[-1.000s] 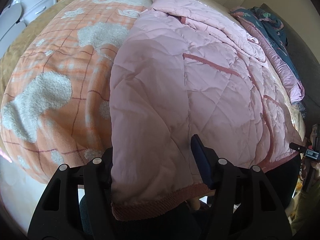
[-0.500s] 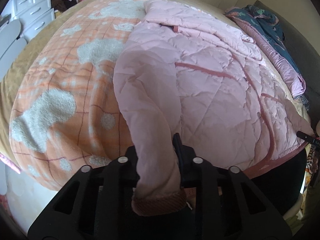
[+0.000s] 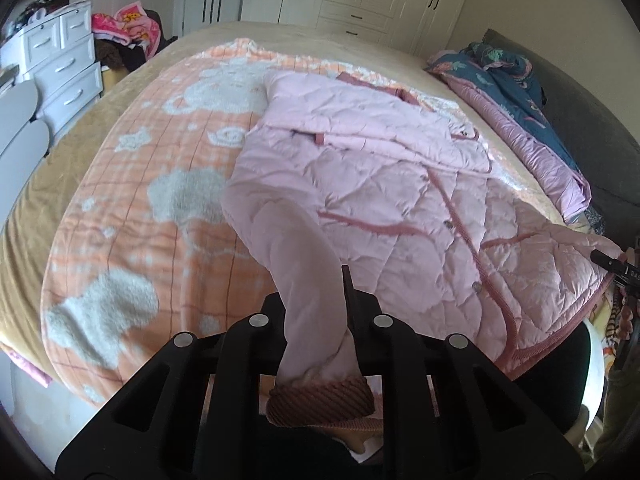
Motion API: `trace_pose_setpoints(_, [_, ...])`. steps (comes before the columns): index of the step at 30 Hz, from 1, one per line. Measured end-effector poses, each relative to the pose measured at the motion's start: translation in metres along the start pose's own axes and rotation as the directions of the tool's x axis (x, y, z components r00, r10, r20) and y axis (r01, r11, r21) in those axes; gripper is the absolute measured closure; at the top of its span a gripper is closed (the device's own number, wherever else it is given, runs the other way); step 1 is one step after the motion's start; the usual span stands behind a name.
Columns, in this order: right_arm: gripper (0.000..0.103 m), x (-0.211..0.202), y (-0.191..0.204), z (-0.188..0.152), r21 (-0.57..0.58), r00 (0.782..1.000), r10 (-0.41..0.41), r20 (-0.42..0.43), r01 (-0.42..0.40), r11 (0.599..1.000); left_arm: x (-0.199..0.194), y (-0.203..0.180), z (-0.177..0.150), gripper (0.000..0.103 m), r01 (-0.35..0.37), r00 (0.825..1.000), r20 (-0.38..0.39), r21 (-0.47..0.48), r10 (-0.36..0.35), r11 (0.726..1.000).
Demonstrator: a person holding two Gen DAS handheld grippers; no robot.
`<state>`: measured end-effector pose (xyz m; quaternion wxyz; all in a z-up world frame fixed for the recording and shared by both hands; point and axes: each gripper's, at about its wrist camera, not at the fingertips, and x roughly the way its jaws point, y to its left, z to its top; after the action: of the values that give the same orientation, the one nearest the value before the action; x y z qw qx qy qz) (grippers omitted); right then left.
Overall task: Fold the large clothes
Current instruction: 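Lift the hem with both tools and fold it toward the collar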
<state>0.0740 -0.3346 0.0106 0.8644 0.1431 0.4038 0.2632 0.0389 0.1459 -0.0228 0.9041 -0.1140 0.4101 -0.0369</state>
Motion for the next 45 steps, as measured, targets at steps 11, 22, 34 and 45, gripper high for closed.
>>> trace_pose_setpoints(11, [0.087,-0.009,0.010,0.030,-0.015,0.997,0.018,0.073,-0.017,1.000,-0.011,-0.011,0.037,0.093,0.015,0.997,0.074,0.003,-0.015,1.000])
trace_pose_setpoints(22, [0.088,-0.017,0.010,0.062,0.009,0.990,0.027,0.142,-0.028,1.000,-0.019,-0.018,0.076,0.093,0.038,0.991,0.128,0.004,-0.038,0.999])
trace_pose_setpoints(34, [0.088,-0.015,0.008,0.105,0.022,0.979,0.034,0.201,-0.039,0.999,-0.022,-0.025,0.121,0.093,0.048,0.983,0.178,0.001,-0.048,0.999])
trace_pose_setpoints(45, [0.088,-0.006,-0.001,0.148,0.060,0.968,0.031,0.250,-0.048,0.997,-0.013,-0.022,0.163,0.093,0.026,0.976,0.218,-0.023,-0.020,0.999])
